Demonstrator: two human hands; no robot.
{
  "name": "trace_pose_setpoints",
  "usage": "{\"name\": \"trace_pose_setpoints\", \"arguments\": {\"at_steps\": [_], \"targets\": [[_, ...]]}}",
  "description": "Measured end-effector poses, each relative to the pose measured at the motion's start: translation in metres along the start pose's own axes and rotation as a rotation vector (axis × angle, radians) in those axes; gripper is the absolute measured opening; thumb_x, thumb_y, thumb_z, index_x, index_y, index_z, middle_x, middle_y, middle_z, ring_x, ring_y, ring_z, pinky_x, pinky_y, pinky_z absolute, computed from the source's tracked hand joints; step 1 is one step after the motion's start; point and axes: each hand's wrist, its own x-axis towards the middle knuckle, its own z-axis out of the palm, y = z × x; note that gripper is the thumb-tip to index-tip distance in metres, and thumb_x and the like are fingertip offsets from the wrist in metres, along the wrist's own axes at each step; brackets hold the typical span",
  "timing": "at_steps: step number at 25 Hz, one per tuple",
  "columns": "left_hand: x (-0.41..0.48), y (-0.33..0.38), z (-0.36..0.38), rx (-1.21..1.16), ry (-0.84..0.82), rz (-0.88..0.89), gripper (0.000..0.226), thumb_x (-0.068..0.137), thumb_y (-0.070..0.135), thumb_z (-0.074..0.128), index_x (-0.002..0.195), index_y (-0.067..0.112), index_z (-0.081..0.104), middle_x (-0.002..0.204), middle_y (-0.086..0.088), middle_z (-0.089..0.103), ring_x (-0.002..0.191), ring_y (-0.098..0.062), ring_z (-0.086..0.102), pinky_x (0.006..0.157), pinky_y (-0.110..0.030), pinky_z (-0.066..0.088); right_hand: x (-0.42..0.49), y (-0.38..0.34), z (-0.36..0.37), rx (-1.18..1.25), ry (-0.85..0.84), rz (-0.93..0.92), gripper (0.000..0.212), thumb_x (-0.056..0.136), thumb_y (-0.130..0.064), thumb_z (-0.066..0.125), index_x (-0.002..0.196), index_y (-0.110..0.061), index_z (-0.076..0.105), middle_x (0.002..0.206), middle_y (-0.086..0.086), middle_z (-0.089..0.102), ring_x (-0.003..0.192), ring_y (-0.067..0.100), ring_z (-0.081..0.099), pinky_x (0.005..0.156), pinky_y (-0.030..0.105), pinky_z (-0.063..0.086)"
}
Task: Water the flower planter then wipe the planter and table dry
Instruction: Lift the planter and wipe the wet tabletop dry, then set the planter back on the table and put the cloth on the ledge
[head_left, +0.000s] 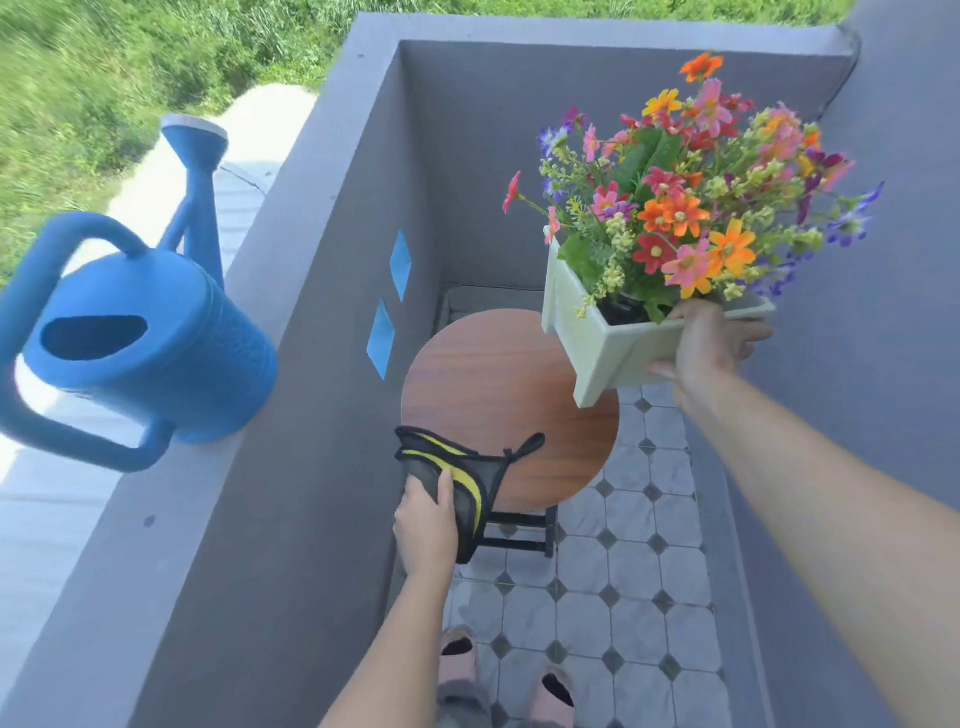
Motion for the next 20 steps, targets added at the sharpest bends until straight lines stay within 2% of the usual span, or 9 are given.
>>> {"name": "trace_pose_setpoints", "arguments": {"at_steps": [1,2,5,7,8,11,13,16,20], "targets": [[-0.002,-0.007,-0.008,0.028,0.005,-0.010,0.046,0.094,0.048,0.042,0.096,0.003,0.050,0.101,-0.024,0.063,0.096,-0.040,0.058,0.082,-0.045,0.049,-0.003,0.002,0.002,-0.001,-0.012,0.004,0.041,0.077,-0.013,0.054,0.104,-0.017,0.024,0.116,0.007,0.028,0.100,0.028,0.044,0.070,0.041,0.057],[-0.004,-0.012,-0.018,0.048,0.026,-0.041,0.043,0.093,0.047,0.045,0.087,0.005,0.048,0.096,-0.023,0.064,0.093,-0.039,0.059,0.078,-0.043,0.050,-0.007,0.003,0.006,0.005,-0.033,0.009,0.042,0.077,-0.013,0.055,0.106,-0.017,0.024,0.117,0.007,0.027,0.102,0.028,0.044,0.068,0.041,0.056],[0.004,-0.010,-0.052,-0.044,0.115,-0.127,0.043,0.092,0.044,0.050,0.098,0.001,0.054,0.105,-0.023,0.064,0.101,-0.039,0.056,0.077,-0.038,0.042,-0.023,0.012,0.015,0.016,-0.099,0.032,0.048,0.079,-0.011,0.055,0.114,-0.018,0.024,0.117,0.005,0.024,0.102,0.028,0.041,0.068,0.040,0.054],[0.020,0.007,-0.076,-0.221,0.119,-0.069,0.050,0.089,0.046,0.053,0.105,0.000,0.057,0.108,-0.019,0.063,0.107,-0.037,0.052,0.084,-0.038,0.040,-0.034,0.022,0.023,0.019,-0.139,0.040,0.047,0.078,-0.011,0.056,0.111,-0.018,0.024,0.116,0.006,0.025,0.100,0.029,0.041,0.068,0.041,0.053],[0.029,0.021,-0.084,-0.315,0.095,-0.020,0.046,0.088,0.047,0.054,0.099,0.003,0.059,0.102,-0.015,0.063,0.105,-0.034,0.052,0.085,-0.037,0.041,-0.037,0.027,0.027,0.015,-0.150,0.048,0.047,0.078,-0.010,0.056,0.112,-0.018,0.025,0.116,0.006,0.027,0.099,0.029,0.041,0.068,0.042,0.054],[0.048,0.062,-0.098,-0.428,-0.031,0.137,0.039,0.086,0.048,0.057,0.079,0.010,0.056,0.082,-0.004,0.059,0.090,-0.026,0.054,0.072,-0.032,0.037,-0.050,0.041,0.038,-0.002,-0.192,0.041,0.055,0.076,-0.012,0.058,0.120,-0.018,0.026,0.115,0.007,0.030,0.099,0.030,0.043,0.074,0.046,0.057],[0.055,0.085,-0.100,-0.518,-0.148,0.175,0.044,0.083,0.055,0.056,0.077,0.012,0.056,0.079,-0.002,0.058,0.083,-0.024,0.057,0.068,-0.032,0.040,-0.056,0.052,0.042,-0.035,-0.220,0.023,0.053,0.075,-0.014,0.059,0.116,-0.019,0.026,0.118,0.008,0.031,0.104,0.032,0.043,0.077,0.050,0.057],[0.058,0.100,-0.102,-0.681,-0.279,0.195,0.048,0.081,0.061,0.055,0.073,0.014,0.050,0.070,0.000,0.053,0.065,-0.020,0.055,0.058,-0.026,0.039,-0.059,0.071,0.049,-0.055,-0.261,0.005,0.064,0.073,-0.015,0.060,0.126,-0.019,0.024,0.129,0.012,0.031,0.113,0.037,0.043,0.075,0.051,0.058],[0.067,0.092,-0.089,-0.688,-0.317,0.343,0.031,0.085,0.044,0.063,0.073,0.018,0.051,0.067,0.002,0.058,0.056,-0.011,0.057,0.049,-0.021,0.045,-0.047,0.099,0.056,-0.097,-0.247,-0.051,0.068,0.075,-0.016,0.057,0.132,-0.018,0.020,0.135,0.014,0.028,0.115,0.038,0.041,0.085,0.057,0.051]]}}
